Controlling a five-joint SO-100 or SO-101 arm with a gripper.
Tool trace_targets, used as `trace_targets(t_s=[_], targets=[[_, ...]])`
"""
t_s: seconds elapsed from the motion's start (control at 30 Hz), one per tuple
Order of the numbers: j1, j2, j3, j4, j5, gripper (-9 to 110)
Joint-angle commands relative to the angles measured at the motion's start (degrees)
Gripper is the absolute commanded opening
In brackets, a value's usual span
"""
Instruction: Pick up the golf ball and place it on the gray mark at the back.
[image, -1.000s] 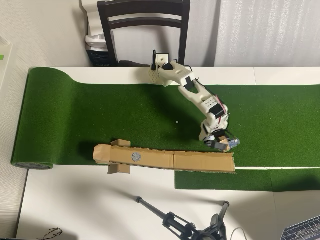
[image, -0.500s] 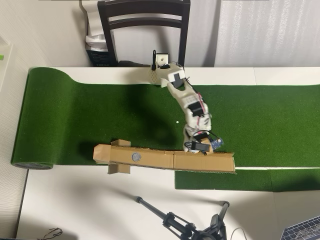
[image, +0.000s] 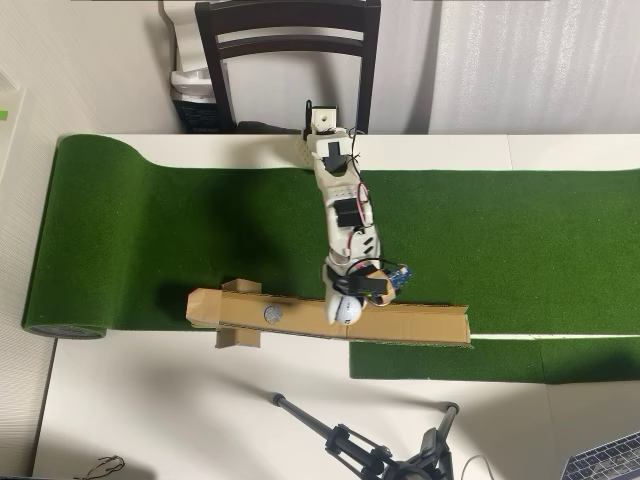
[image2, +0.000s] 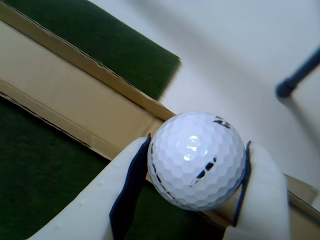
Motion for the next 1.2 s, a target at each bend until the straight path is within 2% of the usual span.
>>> trace_targets(t_s=[0.0, 0.43, 0.7, 0.93, 1.17], targets=[[3.78, 10.46, -5.98, 3.25, -1.93, 11], [9.84, 10.28, -5.98, 9.84, -5.19, 11], [12.13, 10.11, -5.80, 10.20, -7.82, 11], [13.97, 10.11, 2.64, 9.84, -8.96, 11], [13.80, 9.05, 3.52, 9.76, -9.32, 11]])
